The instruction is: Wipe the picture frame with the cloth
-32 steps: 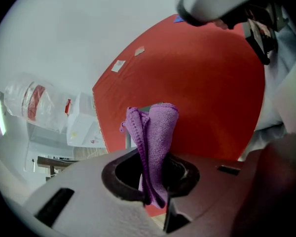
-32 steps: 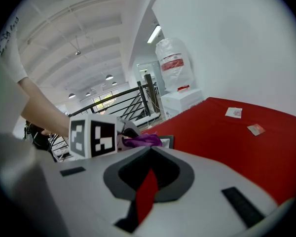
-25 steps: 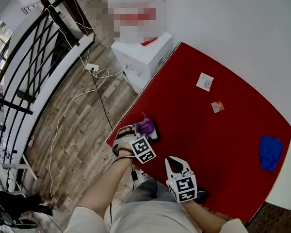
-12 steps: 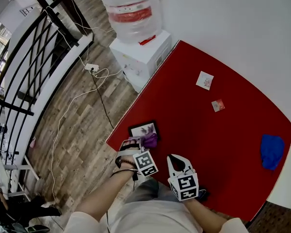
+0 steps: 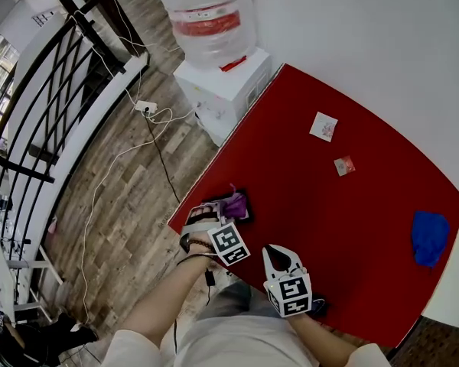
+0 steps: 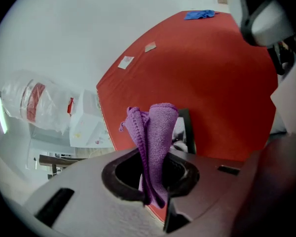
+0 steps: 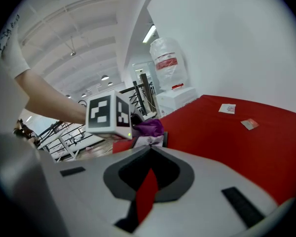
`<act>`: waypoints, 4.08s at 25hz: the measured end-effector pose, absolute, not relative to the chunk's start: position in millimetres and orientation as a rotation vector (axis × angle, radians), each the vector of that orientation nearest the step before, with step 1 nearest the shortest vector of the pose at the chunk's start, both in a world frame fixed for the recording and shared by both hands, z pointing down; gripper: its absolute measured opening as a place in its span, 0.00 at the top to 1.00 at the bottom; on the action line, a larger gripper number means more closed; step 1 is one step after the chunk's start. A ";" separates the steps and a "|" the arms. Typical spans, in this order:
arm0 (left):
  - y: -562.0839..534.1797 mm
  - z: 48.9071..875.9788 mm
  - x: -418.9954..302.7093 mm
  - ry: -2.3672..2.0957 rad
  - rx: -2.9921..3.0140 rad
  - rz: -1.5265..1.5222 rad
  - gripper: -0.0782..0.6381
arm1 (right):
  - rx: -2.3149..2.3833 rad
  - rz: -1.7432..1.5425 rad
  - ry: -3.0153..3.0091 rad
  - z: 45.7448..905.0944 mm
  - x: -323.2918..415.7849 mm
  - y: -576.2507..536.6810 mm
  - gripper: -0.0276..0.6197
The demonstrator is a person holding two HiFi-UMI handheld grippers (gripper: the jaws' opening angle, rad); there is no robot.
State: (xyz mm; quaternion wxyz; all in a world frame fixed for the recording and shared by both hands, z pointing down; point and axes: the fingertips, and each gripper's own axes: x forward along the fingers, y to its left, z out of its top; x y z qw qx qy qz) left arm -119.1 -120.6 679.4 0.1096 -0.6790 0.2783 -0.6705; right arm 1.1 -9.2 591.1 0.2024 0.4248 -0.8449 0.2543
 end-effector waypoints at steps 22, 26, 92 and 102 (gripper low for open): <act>-68.8 702.0 -88.4 0.634 -2.046 -2.035 0.81 | 1.210 0.740 -2.336 595.8 11.4 -12.1 0.95; -62.2 699.9 -87.6 0.632 -2.047 -2.019 0.81 | 1.201 0.740 -2.343 595.8 9.0 -11.2 0.95; 45.6 519.5 -175.5 2.132 -2.706 -0.763 0.81 | 1.117 0.591 -2.414 516.6 -49.2 7.5 0.95; 34.9 511.5 -171.6 2.114 -2.682 -0.752 0.81 | 1.126 0.587 -2.414 516.9 -43.6 4.4 0.95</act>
